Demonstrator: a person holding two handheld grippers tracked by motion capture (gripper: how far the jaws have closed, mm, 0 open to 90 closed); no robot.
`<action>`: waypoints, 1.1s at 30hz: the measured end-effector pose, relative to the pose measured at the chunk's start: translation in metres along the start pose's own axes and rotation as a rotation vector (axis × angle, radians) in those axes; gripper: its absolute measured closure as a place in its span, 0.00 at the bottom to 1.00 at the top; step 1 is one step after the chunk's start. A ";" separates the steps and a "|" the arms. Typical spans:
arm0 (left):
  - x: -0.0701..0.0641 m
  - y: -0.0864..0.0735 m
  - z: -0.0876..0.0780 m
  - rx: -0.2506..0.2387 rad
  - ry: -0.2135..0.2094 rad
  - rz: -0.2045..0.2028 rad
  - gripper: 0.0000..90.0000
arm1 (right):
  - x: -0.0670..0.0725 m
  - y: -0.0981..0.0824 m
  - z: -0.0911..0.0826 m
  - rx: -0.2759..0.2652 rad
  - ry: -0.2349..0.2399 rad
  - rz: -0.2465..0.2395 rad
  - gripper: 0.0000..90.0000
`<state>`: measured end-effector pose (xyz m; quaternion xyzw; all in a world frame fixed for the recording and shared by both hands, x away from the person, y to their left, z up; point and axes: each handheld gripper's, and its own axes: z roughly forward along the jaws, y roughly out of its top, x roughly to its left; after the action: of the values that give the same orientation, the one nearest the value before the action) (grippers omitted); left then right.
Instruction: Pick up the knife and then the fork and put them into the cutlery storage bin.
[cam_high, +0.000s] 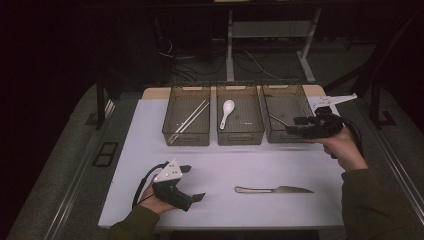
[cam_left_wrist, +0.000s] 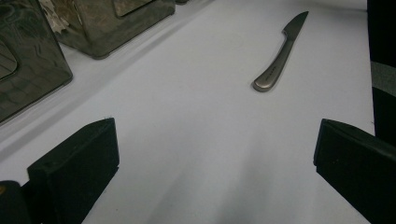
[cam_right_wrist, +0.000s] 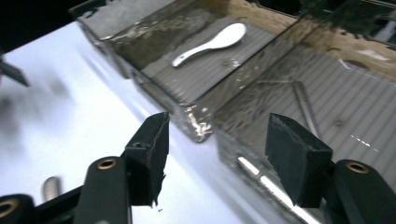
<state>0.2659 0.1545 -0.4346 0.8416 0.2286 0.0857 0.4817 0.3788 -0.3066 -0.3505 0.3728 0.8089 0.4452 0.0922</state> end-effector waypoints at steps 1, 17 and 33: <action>0.000 0.000 0.000 -0.001 0.001 -0.001 0.00 | 0.003 -0.002 -0.001 0.002 0.001 -0.006 0.46; 0.000 0.000 0.000 -0.002 0.004 0.007 0.00 | 0.049 -0.032 0.005 0.073 0.076 -0.139 0.58; 0.000 0.000 0.001 0.001 0.005 0.007 0.00 | 0.073 -0.046 0.015 0.207 0.130 -0.238 0.65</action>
<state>0.2657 0.1538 -0.4353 0.8424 0.2267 0.0895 0.4807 0.3106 -0.2619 -0.3820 0.2524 0.8931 0.3687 0.0528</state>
